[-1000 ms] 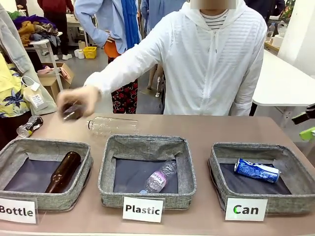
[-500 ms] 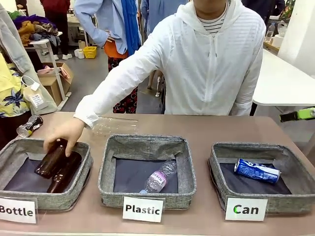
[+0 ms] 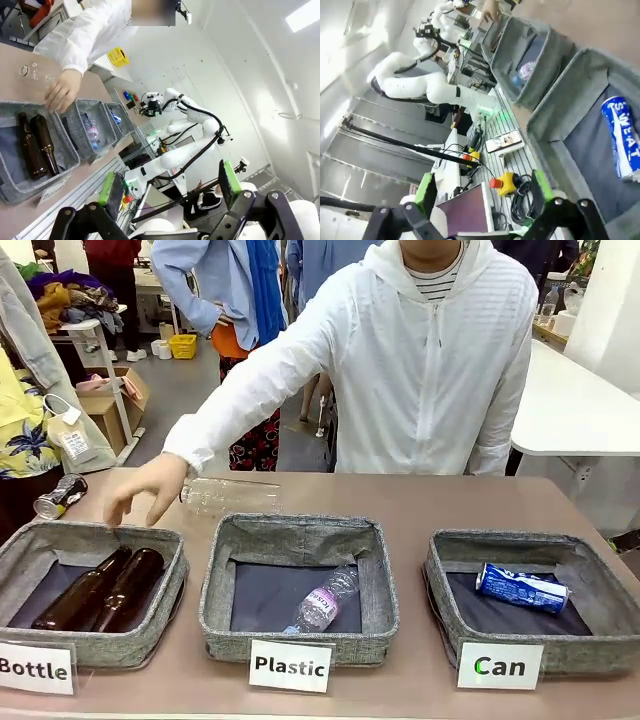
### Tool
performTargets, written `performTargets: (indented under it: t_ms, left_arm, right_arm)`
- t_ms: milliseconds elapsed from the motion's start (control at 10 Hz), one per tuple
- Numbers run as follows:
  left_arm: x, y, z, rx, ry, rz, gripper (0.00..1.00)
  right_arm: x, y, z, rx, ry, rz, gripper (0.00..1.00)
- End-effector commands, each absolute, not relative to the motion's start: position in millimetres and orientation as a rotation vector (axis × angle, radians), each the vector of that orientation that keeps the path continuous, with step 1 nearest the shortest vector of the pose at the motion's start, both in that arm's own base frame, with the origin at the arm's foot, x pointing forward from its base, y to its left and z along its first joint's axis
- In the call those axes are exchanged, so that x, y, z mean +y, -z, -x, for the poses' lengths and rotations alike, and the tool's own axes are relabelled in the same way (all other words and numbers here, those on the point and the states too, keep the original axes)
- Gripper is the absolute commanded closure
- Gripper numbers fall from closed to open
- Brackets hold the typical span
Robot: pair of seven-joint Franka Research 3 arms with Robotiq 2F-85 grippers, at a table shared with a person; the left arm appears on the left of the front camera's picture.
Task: Sort the can waste into the basket.
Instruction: Pick up the can waste from the table and place it in the right Fabric basket.
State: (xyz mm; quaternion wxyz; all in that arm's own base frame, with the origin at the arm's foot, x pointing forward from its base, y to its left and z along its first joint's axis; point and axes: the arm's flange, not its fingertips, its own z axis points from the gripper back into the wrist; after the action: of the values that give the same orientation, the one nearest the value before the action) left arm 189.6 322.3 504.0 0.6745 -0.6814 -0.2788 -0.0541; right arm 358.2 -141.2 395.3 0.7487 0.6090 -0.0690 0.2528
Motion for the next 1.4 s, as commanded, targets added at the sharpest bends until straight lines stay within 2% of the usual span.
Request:
performTargets:
  t_ms: [0, 100, 300, 600, 800, 900, 1000, 1300]
  left_arm:
    - [312, -512, -190, -0.600, 0.165, 1.488, 0.00]
    - [278, -514, -195, -0.539, 0.266, 1.470, 0.00]
    - [189, -506, -220, -0.293, 0.441, 1.375, 0.00]
    - [91, -454, -239, -0.024, 0.484, 1.230, 0.00]
    - [68, -420, -243, 0.015, 0.455, 1.207, 0.00]
    - [64, -407, -250, -0.022, 0.379, 1.210, 0.00]
    - [70, -431, -251, 0.038, 0.466, 1.208, 0.00]
    - [70, -431, -251, 0.038, 0.466, 1.208, 0.00]
  right_arm:
    - [-127, -399, -360, -0.165, -0.632, -1.369, 0.00]
    - [-127, -399, -360, -0.165, -0.632, -1.369, 0.00]
    - [-127, -399, -360, -0.165, -0.632, -1.369, 0.00]
    - [-127, -399, -360, -0.165, -0.632, -1.369, 0.00]
    - [-127, -399, -360, -0.165, -0.632, -1.369, 0.00]
    - [-127, -399, -360, -0.165, -0.632, -1.369, 0.00]
    - [-127, -399, -360, -0.165, -0.632, -1.369, 0.00]
    - [-127, -399, -360, -0.165, -0.632, -1.369, 0.00]
